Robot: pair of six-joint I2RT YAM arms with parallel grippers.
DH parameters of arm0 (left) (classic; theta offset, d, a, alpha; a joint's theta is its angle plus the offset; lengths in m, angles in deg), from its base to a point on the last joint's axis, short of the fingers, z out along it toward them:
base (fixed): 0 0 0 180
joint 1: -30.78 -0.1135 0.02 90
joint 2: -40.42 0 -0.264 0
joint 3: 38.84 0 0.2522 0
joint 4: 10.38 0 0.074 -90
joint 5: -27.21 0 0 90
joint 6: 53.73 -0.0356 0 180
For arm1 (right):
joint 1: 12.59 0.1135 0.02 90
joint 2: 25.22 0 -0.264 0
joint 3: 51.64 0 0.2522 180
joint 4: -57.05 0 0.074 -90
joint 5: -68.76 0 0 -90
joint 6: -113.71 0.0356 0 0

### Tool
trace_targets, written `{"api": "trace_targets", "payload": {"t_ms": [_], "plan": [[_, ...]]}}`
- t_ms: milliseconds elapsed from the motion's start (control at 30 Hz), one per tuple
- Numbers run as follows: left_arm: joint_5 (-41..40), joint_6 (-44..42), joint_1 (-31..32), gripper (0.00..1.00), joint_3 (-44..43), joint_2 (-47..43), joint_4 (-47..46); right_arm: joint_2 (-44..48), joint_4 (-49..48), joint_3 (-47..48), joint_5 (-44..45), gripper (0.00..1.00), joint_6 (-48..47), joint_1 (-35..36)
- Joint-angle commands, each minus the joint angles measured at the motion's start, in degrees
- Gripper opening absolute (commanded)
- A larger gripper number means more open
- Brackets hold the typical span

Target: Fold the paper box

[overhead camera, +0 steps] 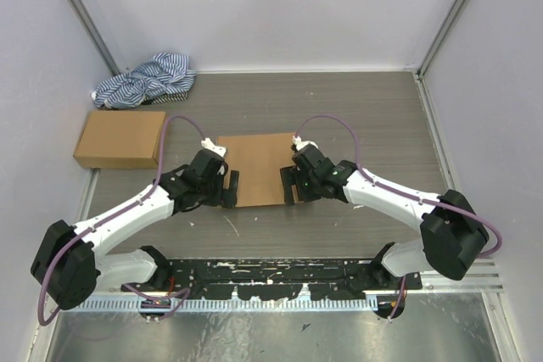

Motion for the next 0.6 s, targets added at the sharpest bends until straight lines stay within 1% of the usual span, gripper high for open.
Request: {"api": "trace_targets", "payload": {"t_ms": [0,233,567], "plan": [[1.44,0.6,0.13,1.0,2.32,0.62,-3.16,0.47,-3.99,1.12,-0.65,0.85,1.61,0.25],[2.7,1.26,0.09,0.99,3.6,0.36,-4.82,0.12,-4.88,0.9,-0.47,0.85,1.58,0.26],[5.33,1.88,0.12,0.97,6.15,0.23,-9.59,0.33,-7.98,-0.18,-2.74,0.85,1.71,0.26]]}}
